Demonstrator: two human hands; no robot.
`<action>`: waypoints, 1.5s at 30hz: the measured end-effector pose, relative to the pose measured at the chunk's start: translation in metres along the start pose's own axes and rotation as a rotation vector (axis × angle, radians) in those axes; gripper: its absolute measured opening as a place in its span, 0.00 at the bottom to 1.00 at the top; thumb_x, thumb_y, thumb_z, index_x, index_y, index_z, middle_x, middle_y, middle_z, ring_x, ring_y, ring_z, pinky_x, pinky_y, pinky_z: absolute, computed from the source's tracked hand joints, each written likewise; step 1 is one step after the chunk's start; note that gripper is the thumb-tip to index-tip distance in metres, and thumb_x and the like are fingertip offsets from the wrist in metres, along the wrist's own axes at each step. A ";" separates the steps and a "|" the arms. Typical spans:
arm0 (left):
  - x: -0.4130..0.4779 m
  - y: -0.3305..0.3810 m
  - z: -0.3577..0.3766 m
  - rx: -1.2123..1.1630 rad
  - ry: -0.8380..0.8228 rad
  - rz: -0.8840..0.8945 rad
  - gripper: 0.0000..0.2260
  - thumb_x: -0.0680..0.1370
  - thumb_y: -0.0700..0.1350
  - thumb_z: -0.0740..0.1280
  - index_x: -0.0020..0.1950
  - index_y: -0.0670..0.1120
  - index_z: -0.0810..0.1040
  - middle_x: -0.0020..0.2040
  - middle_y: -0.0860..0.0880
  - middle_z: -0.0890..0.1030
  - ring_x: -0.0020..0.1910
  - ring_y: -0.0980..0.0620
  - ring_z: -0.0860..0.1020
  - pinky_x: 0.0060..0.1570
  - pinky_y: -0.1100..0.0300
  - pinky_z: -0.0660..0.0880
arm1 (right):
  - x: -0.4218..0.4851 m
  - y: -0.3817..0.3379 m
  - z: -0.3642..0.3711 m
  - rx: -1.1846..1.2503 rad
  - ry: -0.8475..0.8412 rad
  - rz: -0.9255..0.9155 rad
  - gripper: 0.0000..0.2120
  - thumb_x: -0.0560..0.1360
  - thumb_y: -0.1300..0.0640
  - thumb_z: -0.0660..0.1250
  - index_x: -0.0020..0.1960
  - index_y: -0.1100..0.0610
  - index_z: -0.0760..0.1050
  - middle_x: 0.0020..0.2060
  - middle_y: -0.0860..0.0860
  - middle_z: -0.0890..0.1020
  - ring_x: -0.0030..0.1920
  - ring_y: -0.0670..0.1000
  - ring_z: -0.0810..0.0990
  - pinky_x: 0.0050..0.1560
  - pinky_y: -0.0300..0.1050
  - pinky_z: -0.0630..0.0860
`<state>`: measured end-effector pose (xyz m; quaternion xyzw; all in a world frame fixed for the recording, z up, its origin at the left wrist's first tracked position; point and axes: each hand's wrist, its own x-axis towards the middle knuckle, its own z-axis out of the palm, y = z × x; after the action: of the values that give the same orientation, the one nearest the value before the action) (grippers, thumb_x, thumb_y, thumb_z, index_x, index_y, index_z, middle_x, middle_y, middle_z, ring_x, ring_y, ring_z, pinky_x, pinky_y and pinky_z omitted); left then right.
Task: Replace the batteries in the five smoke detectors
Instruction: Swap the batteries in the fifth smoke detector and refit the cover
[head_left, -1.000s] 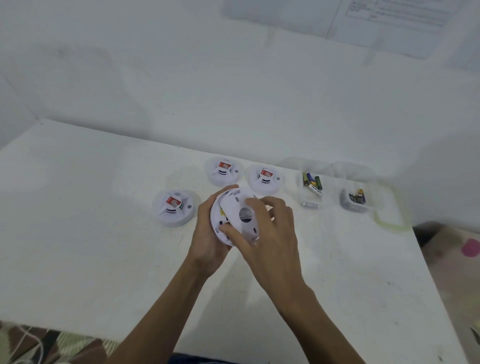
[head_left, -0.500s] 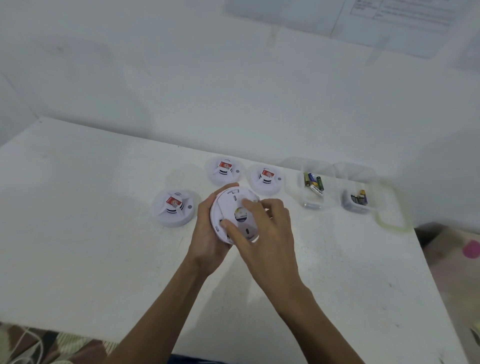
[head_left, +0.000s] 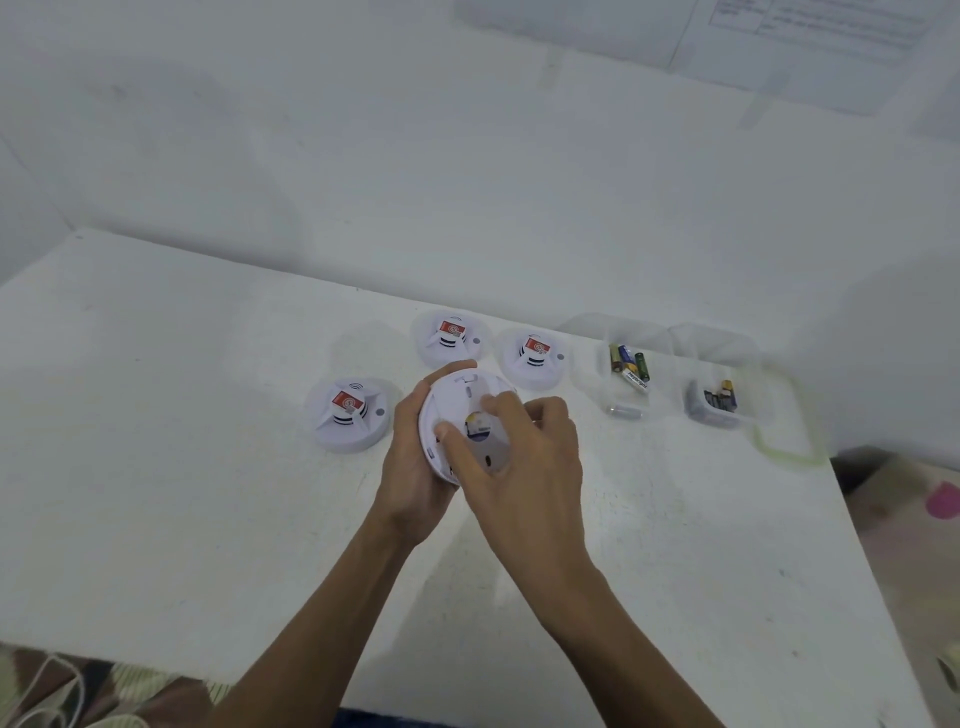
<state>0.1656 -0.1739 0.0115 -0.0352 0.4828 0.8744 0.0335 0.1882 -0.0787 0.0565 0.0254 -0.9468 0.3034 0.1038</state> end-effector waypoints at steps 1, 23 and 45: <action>0.000 0.000 0.001 0.002 0.010 0.012 0.31 0.61 0.67 0.73 0.59 0.54 0.73 0.51 0.57 0.84 0.52 0.51 0.82 0.45 0.61 0.79 | -0.001 -0.001 0.001 -0.008 0.006 0.008 0.26 0.72 0.36 0.63 0.66 0.47 0.71 0.60 0.51 0.73 0.55 0.46 0.68 0.52 0.35 0.67; 0.004 0.009 -0.008 -0.068 -0.073 -0.141 0.23 0.81 0.49 0.48 0.51 0.56 0.84 0.48 0.51 0.85 0.47 0.54 0.84 0.40 0.62 0.79 | 0.009 0.029 -0.010 0.305 -0.053 -0.047 0.18 0.75 0.44 0.65 0.60 0.53 0.78 0.49 0.50 0.77 0.45 0.46 0.78 0.43 0.31 0.76; -0.004 0.046 -0.009 0.527 -0.101 0.010 0.12 0.79 0.45 0.63 0.61 0.56 0.78 0.54 0.52 0.82 0.53 0.56 0.81 0.39 0.58 0.80 | 0.004 0.055 -0.020 1.384 -0.428 0.459 0.16 0.82 0.59 0.56 0.67 0.48 0.71 0.61 0.55 0.79 0.59 0.60 0.79 0.55 0.63 0.77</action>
<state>0.1658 -0.2057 0.0456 0.0210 0.6915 0.7194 0.0613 0.1823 -0.0219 0.0419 -0.0545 -0.5213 0.8307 -0.1877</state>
